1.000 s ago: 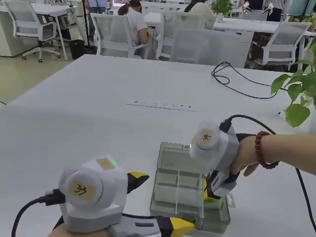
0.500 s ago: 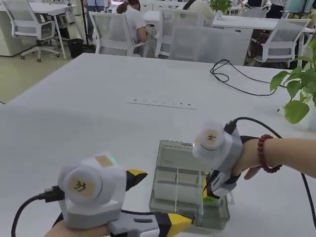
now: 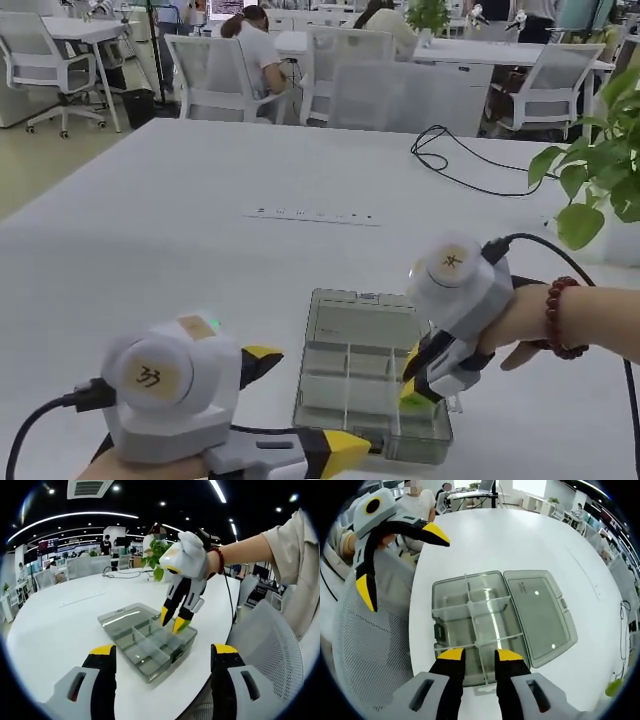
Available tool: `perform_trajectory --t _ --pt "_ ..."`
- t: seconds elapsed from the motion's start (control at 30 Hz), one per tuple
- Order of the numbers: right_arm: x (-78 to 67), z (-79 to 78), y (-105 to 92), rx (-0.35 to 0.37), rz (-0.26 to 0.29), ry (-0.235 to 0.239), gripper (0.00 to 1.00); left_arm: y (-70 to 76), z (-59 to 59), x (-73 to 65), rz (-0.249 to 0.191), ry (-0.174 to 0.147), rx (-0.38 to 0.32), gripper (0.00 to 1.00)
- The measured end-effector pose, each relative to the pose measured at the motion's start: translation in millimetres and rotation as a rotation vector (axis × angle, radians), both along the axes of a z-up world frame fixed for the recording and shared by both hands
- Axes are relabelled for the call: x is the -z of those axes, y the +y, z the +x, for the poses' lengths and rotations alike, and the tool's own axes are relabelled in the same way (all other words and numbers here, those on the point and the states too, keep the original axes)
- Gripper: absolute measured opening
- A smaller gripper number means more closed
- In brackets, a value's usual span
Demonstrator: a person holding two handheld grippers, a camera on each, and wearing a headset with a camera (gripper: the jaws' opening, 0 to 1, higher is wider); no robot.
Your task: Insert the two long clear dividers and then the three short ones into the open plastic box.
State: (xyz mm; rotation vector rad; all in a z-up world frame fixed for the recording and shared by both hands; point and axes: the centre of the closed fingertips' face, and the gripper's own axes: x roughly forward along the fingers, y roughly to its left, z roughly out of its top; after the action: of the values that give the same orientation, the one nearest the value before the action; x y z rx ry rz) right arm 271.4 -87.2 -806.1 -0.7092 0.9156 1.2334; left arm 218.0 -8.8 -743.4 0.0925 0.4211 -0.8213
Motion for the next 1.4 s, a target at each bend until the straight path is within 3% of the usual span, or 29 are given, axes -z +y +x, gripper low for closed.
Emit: perform_trajectory --t 0.17,0.3,0.67,0.87,0.97,1.13,1.27,1.4 --pt "-15.1 -4.6 -2.2 0.071 0.086 -0.02 0.32 3.9 -0.3 -5.3 0.01 0.0 -0.002 0.78" --pt "-25.5 -13.6 -12.2 0.113 0.124 -0.039 0.4 6.5 -2.0 -9.2 0.025 -0.003 0.001 0.78" --pt "-50.3 -33.0 -35.1 0.3 0.278 -0.094 0.58 20.5 -7.0 -8.1 0.07 0.017 -0.018 0.77" --pt "-52.5 -41.8 -41.5 0.357 0.318 -0.14 0.68 27.1 -11.0 -12.3 0.08 0.024 -0.029 0.78" --pt "-57.4 -45.0 -39.5 0.401 0.37 -0.141 0.73 30.1 -10.5 -19.3 0.044 0.017 -0.055 0.8" --pt "-64.5 -44.9 -38.7 0.453 0.432 -0.152 0.78 32.5 -9.4 -22.0 0.03 0.014 -0.073 0.83" --pt "-64.1 -43.5 -38.5 0.473 0.443 -0.154 0.81 31.5 -7.0 -22.1 0.021 0.014 -0.077 0.85" --pt "-62.0 -44.7 -36.8 0.476 0.447 -0.148 0.85 28.2 -6.8 -14.8 0.048 0.028 -0.07 0.86"
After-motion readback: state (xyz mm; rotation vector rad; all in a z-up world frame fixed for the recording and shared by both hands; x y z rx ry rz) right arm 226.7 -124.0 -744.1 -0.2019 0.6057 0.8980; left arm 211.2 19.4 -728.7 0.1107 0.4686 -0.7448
